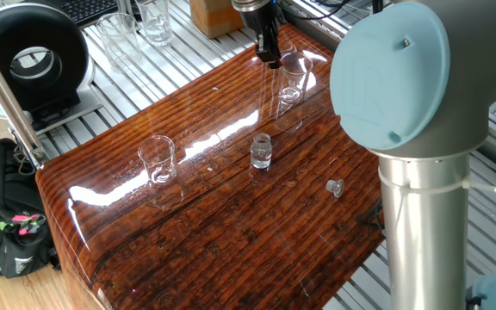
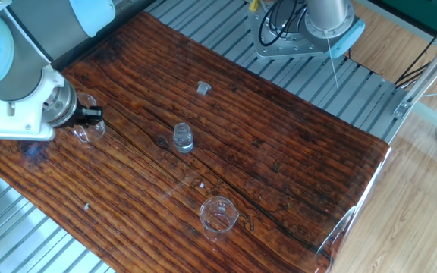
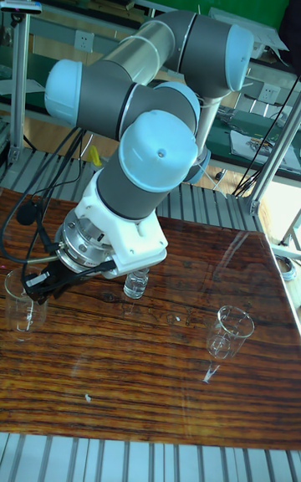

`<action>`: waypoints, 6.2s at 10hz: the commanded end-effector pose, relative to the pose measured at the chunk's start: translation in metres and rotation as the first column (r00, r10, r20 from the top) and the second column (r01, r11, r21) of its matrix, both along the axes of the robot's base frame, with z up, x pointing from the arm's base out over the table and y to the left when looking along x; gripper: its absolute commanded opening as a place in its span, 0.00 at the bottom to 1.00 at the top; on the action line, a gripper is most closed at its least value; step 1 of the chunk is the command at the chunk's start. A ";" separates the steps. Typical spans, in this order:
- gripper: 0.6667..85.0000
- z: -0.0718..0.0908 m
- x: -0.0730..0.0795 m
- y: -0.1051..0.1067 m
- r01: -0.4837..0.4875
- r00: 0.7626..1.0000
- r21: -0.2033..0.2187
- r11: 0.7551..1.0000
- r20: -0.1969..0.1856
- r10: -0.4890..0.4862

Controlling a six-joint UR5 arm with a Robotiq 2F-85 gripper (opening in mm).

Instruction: Transfer liquid using a dropper

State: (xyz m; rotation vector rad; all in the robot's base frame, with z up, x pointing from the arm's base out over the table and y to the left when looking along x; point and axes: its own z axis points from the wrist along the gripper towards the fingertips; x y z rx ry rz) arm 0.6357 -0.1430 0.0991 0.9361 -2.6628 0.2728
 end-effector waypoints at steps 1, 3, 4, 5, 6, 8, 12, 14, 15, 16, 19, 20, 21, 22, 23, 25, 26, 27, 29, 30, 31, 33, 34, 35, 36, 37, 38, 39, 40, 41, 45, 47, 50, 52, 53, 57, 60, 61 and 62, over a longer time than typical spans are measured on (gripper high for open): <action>0.35 0.000 0.000 0.002 0.006 1.000 0.010 1.000 0.002 -0.006; 0.35 0.000 0.000 0.001 0.005 1.000 0.007 1.000 0.004 -0.005; 0.35 0.000 0.000 0.001 0.005 1.000 0.007 1.000 0.004 -0.005; 0.35 0.000 0.000 0.002 0.006 1.000 0.008 1.000 0.002 -0.006; 0.35 -0.001 -0.001 0.003 0.005 1.000 0.013 1.000 0.000 -0.005; 0.36 -0.001 -0.001 0.001 0.004 1.000 0.004 1.000 -0.002 -0.004; 0.35 -0.001 -0.001 -0.001 0.003 1.000 -0.004 1.000 0.000 -0.003; 0.35 0.000 -0.002 0.000 0.006 1.000 -0.001 1.000 0.001 -0.006; 0.35 0.000 -0.002 0.000 0.006 1.000 0.000 1.000 0.002 -0.006; 0.34 0.000 -0.002 0.000 0.006 1.000 0.000 1.000 0.002 -0.006; 0.34 -0.003 -0.002 0.002 0.007 1.000 0.008 1.000 0.004 -0.007; 0.34 -0.003 -0.002 0.002 0.007 1.000 0.008 1.000 0.004 -0.007; 0.33 -0.002 -0.002 0.002 0.006 1.000 0.003 1.000 0.005 -0.006; 0.32 -0.001 -0.002 0.002 0.008 1.000 0.001 1.000 0.006 -0.008; 0.32 -0.002 -0.002 0.002 0.008 1.000 0.000 1.000 0.006 -0.008; 0.30 -0.002 -0.001 0.003 0.011 1.000 -0.001 1.000 0.007 -0.011; 0.28 -0.002 -0.001 0.003 0.012 1.000 -0.001 1.000 0.007 -0.012; 0.27 -0.002 -0.001 0.003 0.012 1.000 -0.001 1.000 0.007 -0.012; 0.23 -0.002 -0.001 0.003 0.017 1.000 -0.002 1.000 0.007 -0.017; 0.21 0.000 -0.002 0.003 0.019 1.000 -0.003 1.000 0.006 -0.019; 0.16 0.002 -0.002 0.002 0.022 1.000 -0.006 1.000 0.007 -0.022; 0.13 0.004 -0.003 0.000 0.026 1.000 -0.007 1.000 0.015 -0.026; 0.09 0.006 -0.003 -0.002 0.024 1.000 -0.007 1.000 0.019 -0.024; 0.07 0.006 -0.005 -0.005 0.024 0.999 -0.001 1.000 0.022 -0.023; 0.05 0.008 -0.006 -0.010 0.018 1.000 0.000 1.000 0.023 -0.018; 0.04 0.011 -0.007 -0.013 0.015 1.000 0.004 1.000 0.025 -0.015; 0.02 0.014 -0.011 -0.011 0.015 1.000 0.019 1.000 0.025 -0.015; 0.02 0.020 -0.016 -0.009 0.019 0.999 0.033 0.999 0.026 -0.020; 0.02 0.029 -0.021 -0.004 0.019 0.999 0.054 0.998 0.035 -0.021; 0.02 0.036 -0.026 0.000 0.019 0.999 0.068 0.998 0.048 -0.022; 0.02 0.060 -0.040 0.013 -0.013 0.987 0.096 0.995 0.161 -0.003; 0.02 0.065 -0.027 0.013 -0.057 0.966 0.091 0.994 0.257 0.032; 0.02 0.072 -0.003 0.021 -0.113 0.925 0.105 0.988 0.375 0.065; 0.02 0.074 0.001 0.021 -0.120 0.915 0.096 0.988 0.396 0.073; 0.02 0.075 -0.004 0.021 -0.111 0.921 0.093 0.990 0.383 0.067; 0.01 0.077 -0.026 0.019 -0.084 0.944 0.090 0.992 0.325 0.051; 0.01 0.080 -0.030 0.013 -0.068 0.950 0.039 0.997 0.307 0.053; 0.01 0.080 -0.027 0.013 -0.080 0.946 0.037 0.996 0.317 0.064; 0.01 0.080 -0.024 0.016 -0.096 0.943 0.046 0.994 0.324 0.076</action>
